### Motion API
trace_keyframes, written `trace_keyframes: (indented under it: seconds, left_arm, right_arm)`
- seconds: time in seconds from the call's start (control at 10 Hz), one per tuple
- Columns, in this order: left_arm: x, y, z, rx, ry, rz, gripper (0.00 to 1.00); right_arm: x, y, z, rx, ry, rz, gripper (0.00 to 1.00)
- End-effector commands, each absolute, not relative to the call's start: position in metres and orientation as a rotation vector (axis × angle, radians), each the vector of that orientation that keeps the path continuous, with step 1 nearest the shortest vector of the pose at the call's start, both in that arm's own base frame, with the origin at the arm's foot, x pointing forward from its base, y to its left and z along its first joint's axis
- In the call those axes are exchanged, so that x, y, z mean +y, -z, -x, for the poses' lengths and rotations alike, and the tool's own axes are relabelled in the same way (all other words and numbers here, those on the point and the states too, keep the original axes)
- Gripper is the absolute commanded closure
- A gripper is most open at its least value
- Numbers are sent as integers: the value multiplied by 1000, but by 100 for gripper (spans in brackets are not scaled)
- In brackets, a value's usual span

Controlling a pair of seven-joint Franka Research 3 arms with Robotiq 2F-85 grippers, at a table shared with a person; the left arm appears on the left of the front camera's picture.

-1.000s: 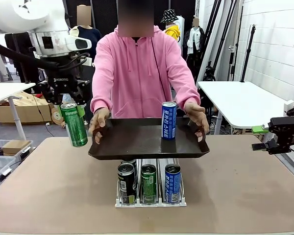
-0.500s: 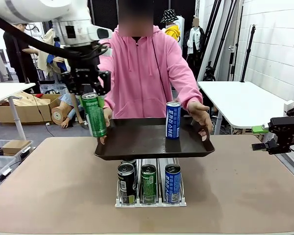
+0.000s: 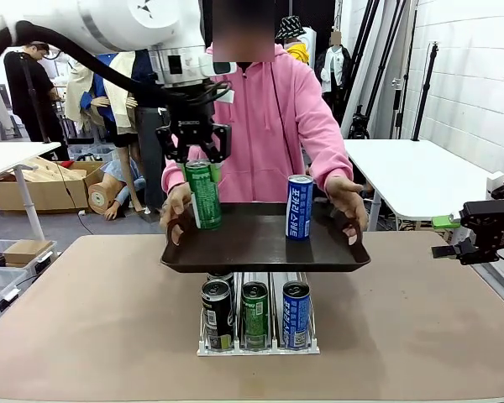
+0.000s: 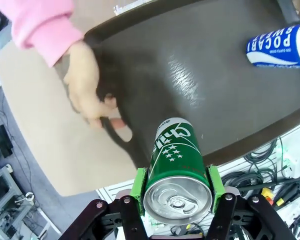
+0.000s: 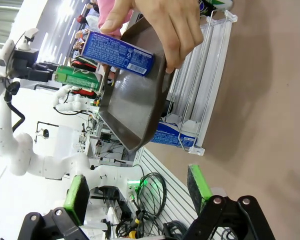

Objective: Retrieve and hand over the desired beverage to the person.
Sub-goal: Place the picked can on the Handle tray extended by the person.

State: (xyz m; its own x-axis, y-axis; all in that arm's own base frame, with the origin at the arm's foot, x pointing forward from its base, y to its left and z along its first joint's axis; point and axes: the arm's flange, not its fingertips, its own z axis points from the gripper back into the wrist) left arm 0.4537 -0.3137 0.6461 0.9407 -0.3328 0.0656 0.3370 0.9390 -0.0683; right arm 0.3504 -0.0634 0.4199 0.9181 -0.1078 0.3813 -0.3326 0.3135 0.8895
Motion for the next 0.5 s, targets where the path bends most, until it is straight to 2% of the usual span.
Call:
trace_keyframes:
  seconds: [0.0,0.4]
  left_arm:
    - [-333,-656,-464,-59,336,60,100]
    - [-358,-639,-472,-48,344,28,100]
  right_arm:
    - [-64,-420,-350,-411,-155,-1264,0]
    - [-64,-420,-350,-411,-155,-1264,0]
